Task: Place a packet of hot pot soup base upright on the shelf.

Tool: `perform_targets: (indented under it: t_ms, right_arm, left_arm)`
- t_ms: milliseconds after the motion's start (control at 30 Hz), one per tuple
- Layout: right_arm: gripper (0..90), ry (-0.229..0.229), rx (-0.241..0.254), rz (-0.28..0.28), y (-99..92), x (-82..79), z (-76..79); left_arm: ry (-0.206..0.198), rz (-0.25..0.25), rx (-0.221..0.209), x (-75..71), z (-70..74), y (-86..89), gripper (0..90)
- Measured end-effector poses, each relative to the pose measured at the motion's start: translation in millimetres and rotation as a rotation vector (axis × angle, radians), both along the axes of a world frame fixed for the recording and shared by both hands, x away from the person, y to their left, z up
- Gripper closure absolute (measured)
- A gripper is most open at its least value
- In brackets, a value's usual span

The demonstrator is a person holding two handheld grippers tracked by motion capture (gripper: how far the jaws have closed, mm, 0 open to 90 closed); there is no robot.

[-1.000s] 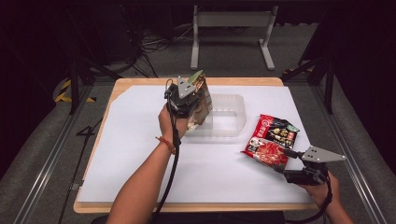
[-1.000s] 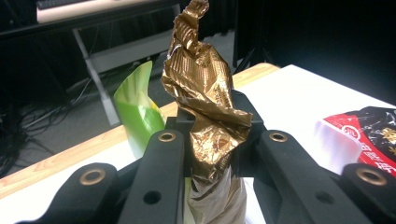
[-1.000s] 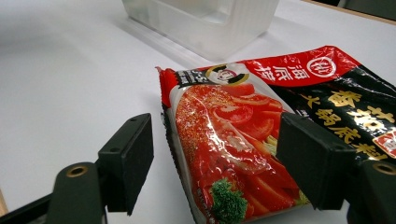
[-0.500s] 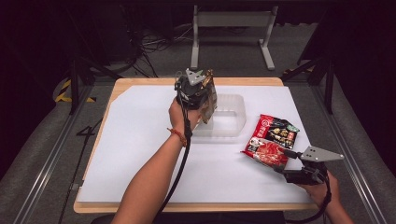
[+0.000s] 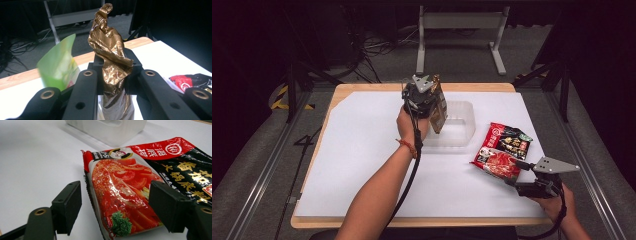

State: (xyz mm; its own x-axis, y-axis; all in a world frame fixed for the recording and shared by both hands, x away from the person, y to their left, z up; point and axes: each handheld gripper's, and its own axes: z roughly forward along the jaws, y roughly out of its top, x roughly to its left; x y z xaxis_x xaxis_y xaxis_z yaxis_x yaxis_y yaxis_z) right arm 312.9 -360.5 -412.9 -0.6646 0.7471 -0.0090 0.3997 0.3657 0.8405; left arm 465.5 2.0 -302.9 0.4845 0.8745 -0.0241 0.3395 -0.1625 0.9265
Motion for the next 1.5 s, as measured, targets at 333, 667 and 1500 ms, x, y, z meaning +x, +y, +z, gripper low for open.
perform_targets:
  t_ms: [333,667,1500]
  right_arm:
    - [27.3,0.012,-0.011,0.005,4.4,1.5,-1.4]
    - [27.3,0.019,-0.023,0.004,3.9,1.8,-2.9]
    - [26.4,0.014,-0.023,0.02,5.0,0.6,-2.5]
  left_arm:
    - [-0.008,0.014,-0.028,-8.8,-5.1,16.8,76.6]
    - [-0.016,0.122,0.02,5.7,-7.9,10.6,76.6]
    - [0.027,-0.041,0.052,12.4,-55.1,-10.3,70.8]
